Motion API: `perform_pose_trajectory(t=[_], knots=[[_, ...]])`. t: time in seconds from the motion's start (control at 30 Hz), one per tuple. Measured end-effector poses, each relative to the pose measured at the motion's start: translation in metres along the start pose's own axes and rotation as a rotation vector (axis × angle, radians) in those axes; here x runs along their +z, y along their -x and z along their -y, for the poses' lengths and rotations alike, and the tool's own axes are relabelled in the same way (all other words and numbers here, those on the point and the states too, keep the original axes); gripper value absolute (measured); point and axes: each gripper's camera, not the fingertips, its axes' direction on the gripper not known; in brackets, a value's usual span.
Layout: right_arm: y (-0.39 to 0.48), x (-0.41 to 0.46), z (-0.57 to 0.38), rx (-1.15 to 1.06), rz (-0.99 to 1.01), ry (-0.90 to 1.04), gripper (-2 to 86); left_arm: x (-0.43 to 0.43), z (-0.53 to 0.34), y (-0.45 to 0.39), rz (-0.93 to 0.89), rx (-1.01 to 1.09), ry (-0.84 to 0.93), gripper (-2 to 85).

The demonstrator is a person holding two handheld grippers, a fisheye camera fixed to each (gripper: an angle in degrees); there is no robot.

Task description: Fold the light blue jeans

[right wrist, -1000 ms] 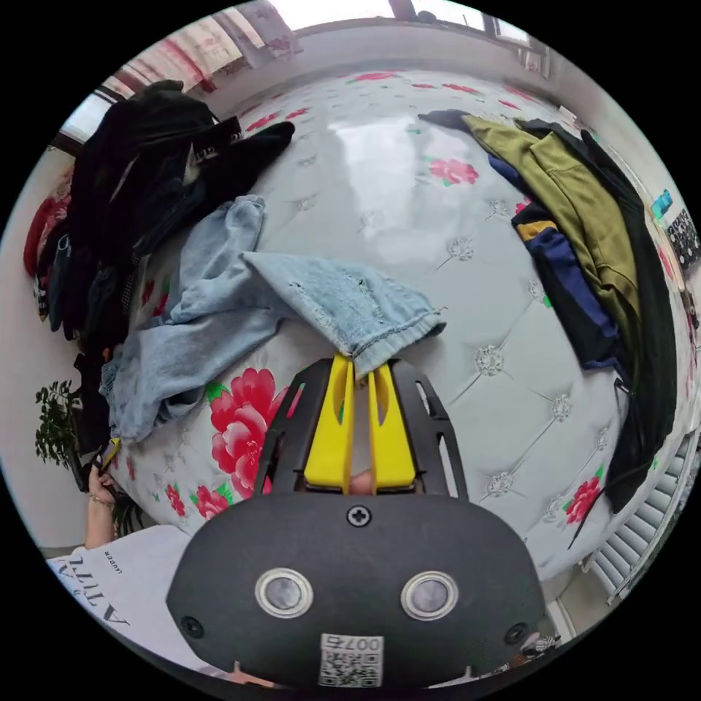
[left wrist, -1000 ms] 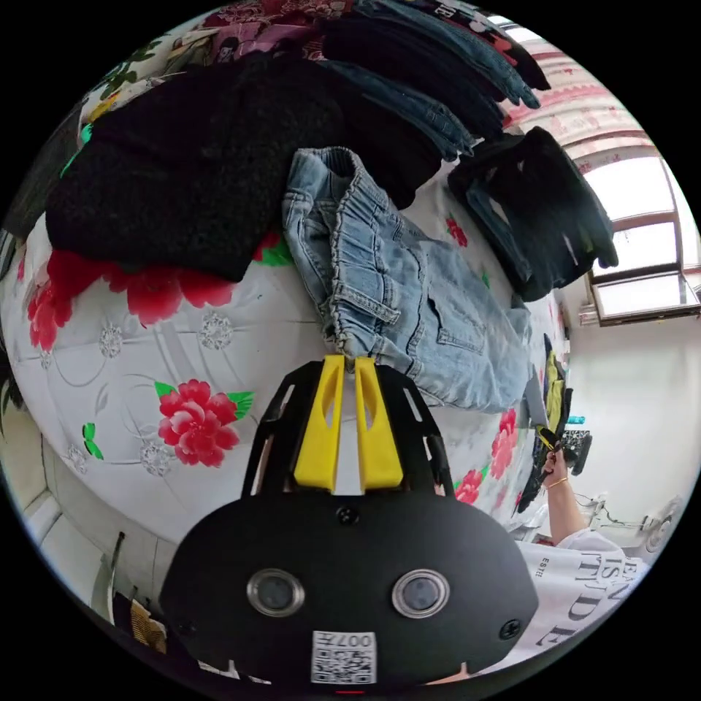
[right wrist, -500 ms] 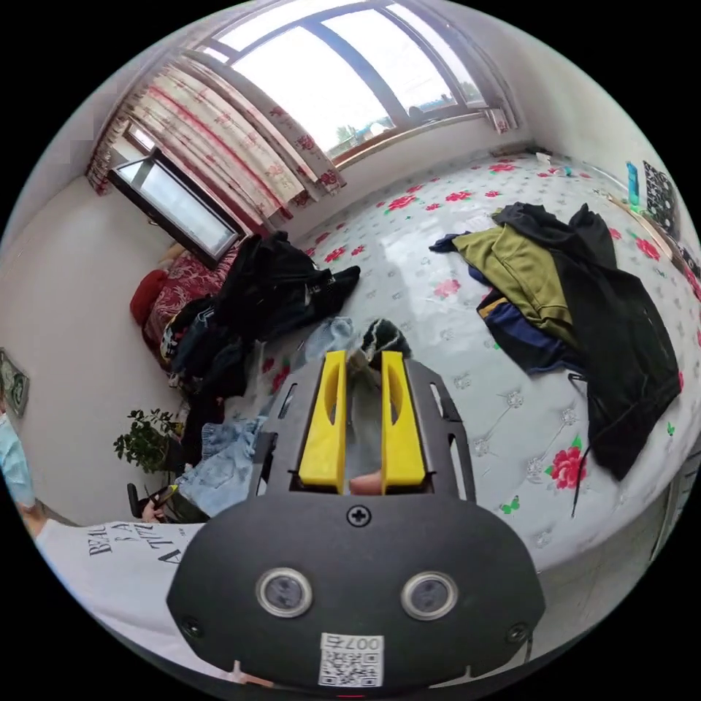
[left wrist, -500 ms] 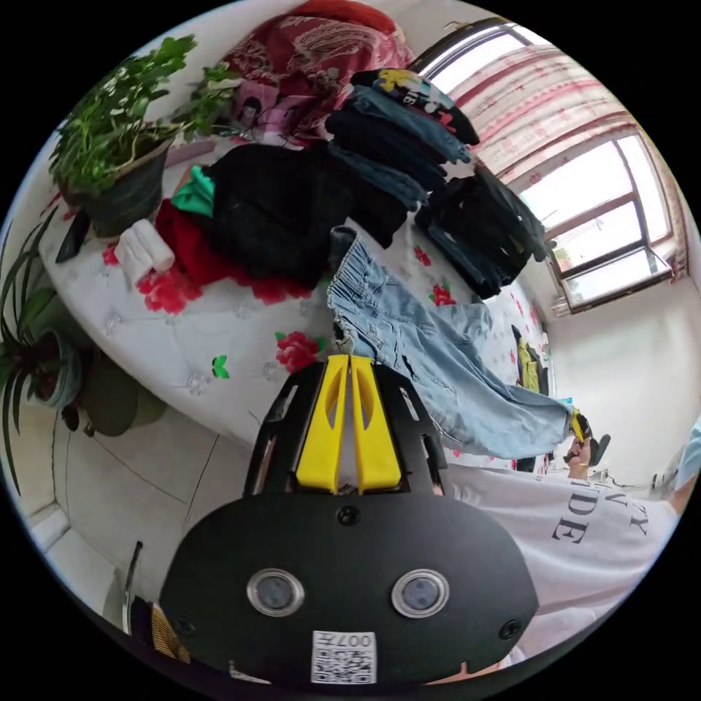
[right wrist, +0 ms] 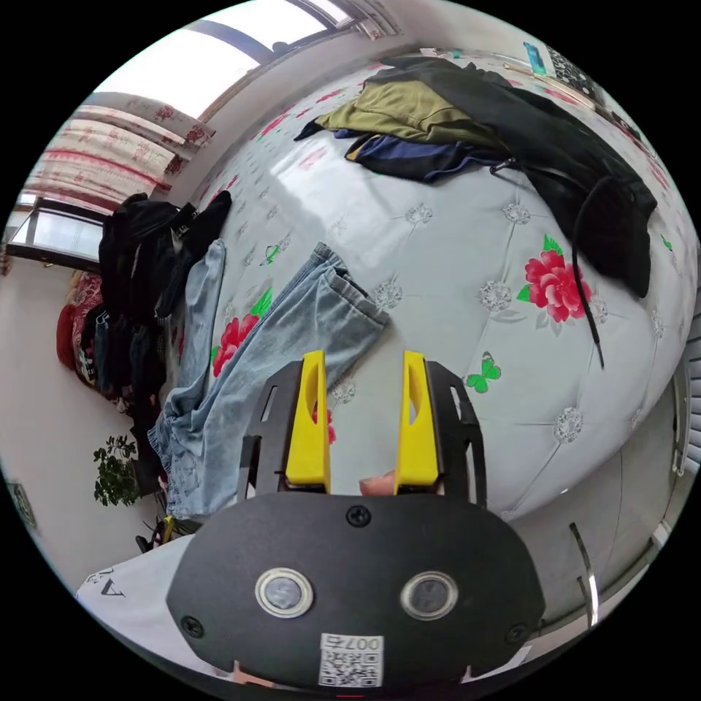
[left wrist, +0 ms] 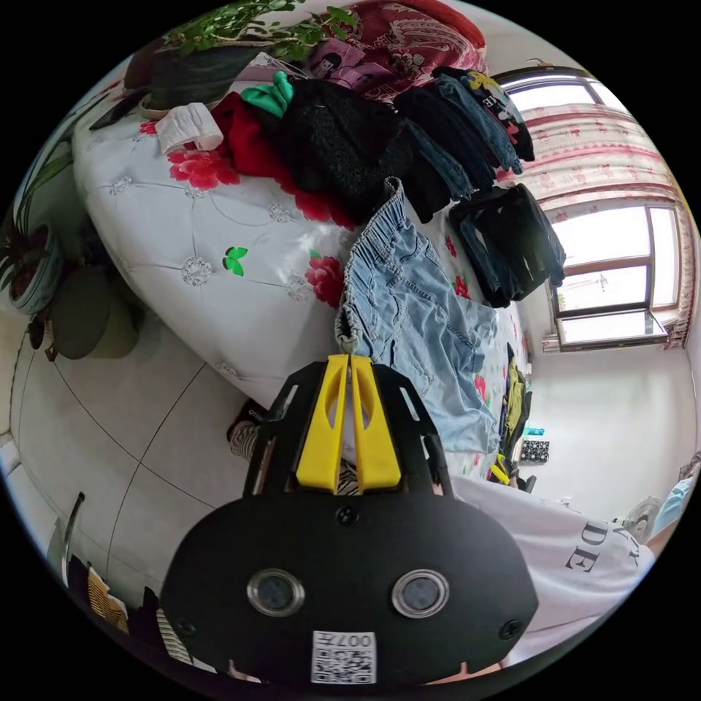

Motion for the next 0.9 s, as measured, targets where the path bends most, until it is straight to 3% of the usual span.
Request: perform_pose_trajectory(t=[0.13,0.2,0.3,0.5,0.6,0.67,0.77,0.9], knots=[[-0.021,0.024,0.012,0.071,0.022,0.041,6.9,-0.004,0.001,-0.002,0.003,0.017,0.004,-1.0],[-0.022,0.023,0.015,0.096,-0.008,-0.034,3.8,-0.007,0.002,-0.002,-0.001,0.020,0.008,-1.0],[-0.020,0.040,0.029,0.102,0.122,0.098,0.9,-0.014,0.004,-0.002,-0.025,0.030,0.003,-1.0],[0.013,-0.085,0.015,-0.157,0.371,-0.224,0.0,-0.038,-0.005,-0.011,-0.091,0.147,0.009,-1.0],[0.008,-0.135,-0.021,-0.266,0.257,-0.312,0.1,-0.041,-0.018,0.000,-0.066,0.141,0.053,-1.0],[-0.009,-0.128,-0.039,-0.254,0.129,-0.258,0.4,-0.030,-0.029,0.012,-0.046,0.104,0.111,-1.0],[-0.070,-0.079,-0.063,0.003,-0.052,-0.106,1.7,-0.001,-0.047,0.029,0.023,0.052,0.235,-1.0],[-0.090,-0.059,-0.110,0.099,-0.012,-0.227,3.8,0.005,-0.059,0.041,-0.040,0.005,0.270,-0.9]])
